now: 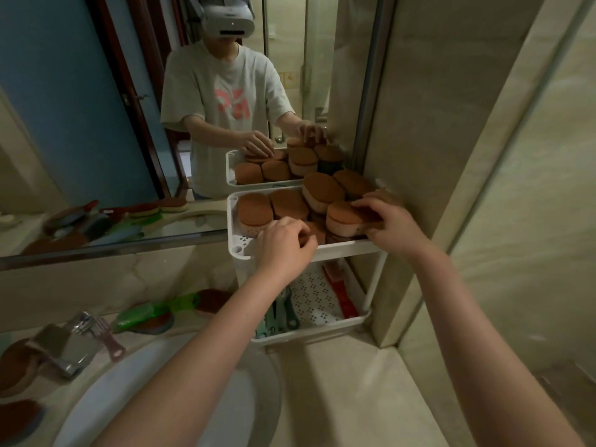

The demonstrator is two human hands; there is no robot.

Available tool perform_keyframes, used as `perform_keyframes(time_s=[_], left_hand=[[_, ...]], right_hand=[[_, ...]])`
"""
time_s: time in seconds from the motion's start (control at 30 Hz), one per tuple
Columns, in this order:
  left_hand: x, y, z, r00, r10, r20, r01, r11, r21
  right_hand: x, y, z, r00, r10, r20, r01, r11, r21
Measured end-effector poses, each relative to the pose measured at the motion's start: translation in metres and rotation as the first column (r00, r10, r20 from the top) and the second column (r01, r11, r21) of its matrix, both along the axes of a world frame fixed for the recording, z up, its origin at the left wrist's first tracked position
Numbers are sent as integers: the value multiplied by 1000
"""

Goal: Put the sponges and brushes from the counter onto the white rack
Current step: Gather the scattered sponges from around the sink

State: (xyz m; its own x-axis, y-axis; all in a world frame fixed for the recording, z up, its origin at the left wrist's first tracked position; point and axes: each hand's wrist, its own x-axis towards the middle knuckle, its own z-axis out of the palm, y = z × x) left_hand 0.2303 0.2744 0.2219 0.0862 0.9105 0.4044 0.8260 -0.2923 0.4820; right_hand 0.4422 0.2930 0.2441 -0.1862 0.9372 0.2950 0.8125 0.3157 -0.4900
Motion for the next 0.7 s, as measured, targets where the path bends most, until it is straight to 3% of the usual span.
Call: perform_keyframes(time_s=[0.2,0.4,0.57,0.7], left_hand=[[0,2,-2,999,-18,49,17,1000,13],[-20,-15,-1,965,-71,252,16,976,217],[-73,-46,-8,937,-117,330,13,953,301],[-142,-79,-30,935,-86,343,-13,961,275]], right_hand=[[-9,-13,-9,999,-30,-42,34,995,93],[-40,-35,-13,998,-6,-70,25,961,276],[-107,-64,-18,985,139,-105,-82,902,423],[-184,-88,-41,954,288,-84,-230,882,411]])
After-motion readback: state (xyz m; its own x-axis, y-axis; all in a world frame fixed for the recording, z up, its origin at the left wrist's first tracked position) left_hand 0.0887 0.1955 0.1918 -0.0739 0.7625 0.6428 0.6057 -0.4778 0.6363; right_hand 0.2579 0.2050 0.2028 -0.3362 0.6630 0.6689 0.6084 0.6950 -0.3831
